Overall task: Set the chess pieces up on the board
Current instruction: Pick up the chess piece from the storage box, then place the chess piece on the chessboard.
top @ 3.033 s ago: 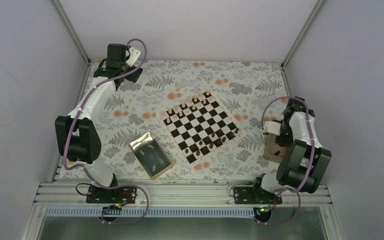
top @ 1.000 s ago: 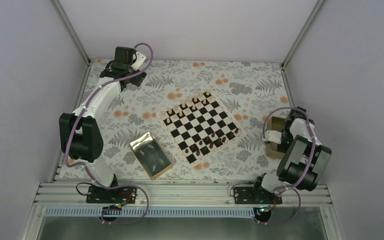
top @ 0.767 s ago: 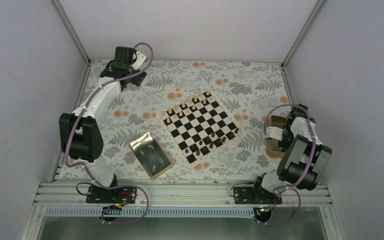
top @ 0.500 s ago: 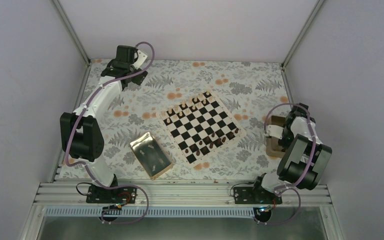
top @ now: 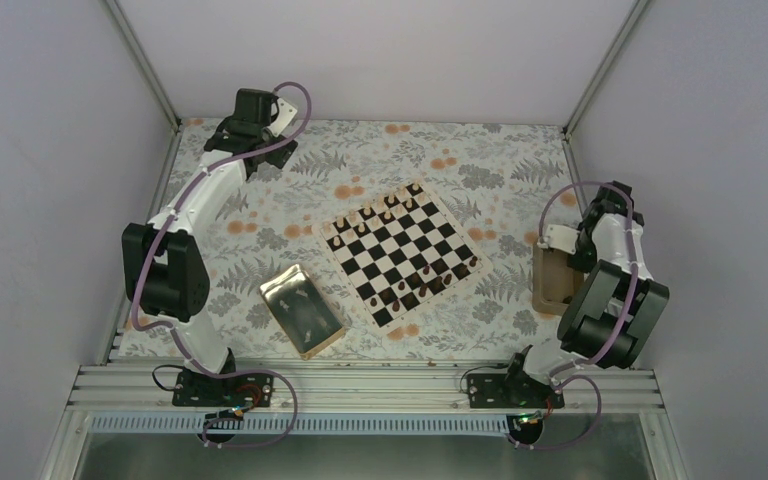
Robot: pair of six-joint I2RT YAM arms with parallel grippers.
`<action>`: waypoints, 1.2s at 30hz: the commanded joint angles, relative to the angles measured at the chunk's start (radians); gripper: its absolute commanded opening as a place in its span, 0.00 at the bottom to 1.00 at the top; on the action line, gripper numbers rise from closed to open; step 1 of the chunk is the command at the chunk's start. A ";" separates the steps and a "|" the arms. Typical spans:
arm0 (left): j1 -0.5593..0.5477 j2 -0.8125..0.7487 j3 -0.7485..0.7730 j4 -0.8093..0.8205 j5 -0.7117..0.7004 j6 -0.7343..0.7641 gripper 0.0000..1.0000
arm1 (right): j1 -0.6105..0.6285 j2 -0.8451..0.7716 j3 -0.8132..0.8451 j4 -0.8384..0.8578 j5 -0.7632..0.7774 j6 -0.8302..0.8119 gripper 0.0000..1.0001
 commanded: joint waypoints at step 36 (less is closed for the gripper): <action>-0.001 -0.291 -0.186 0.079 0.064 0.010 1.00 | 1.067 0.021 0.313 -0.404 -0.101 0.572 0.15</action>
